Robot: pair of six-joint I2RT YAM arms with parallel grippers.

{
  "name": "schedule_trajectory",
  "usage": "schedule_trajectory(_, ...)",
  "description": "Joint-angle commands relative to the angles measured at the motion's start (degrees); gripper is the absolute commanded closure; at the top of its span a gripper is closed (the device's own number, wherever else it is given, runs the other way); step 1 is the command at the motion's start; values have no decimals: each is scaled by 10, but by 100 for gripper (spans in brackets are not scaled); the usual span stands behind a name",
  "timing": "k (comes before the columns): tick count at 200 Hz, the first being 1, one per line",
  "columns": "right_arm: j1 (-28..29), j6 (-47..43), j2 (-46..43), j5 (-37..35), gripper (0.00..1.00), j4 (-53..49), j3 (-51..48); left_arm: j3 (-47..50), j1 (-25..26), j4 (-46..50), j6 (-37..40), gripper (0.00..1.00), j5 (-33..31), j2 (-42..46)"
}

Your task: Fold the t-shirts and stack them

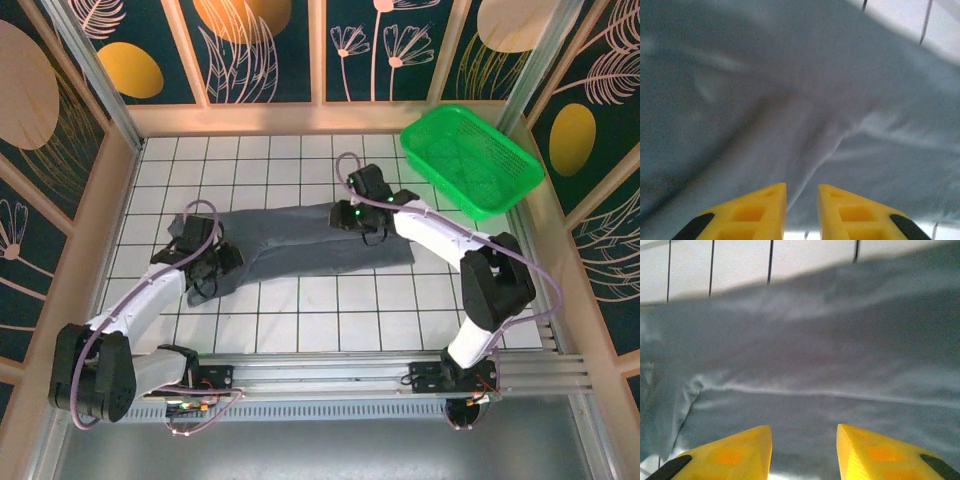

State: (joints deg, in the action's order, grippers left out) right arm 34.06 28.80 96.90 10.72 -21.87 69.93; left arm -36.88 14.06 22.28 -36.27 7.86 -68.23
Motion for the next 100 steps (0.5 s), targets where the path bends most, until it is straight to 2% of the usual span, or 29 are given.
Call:
schedule_trajectory(1,19,45,-1,49,60,34,-23,5,13,3,33,72,-24,-9)
schedule_trajectory(49,40,92,4,98,58,79,-43,-24,75,1,33,63,-82,-83)
schedule_trajectory(88,41,103,-2,101,58,89,-58,-37,100,27,41,64,-180,-112)
schedule_trajectory(100,41,104,-3,101,58,90,-58,-32,104,21,48,65,-191,-116)
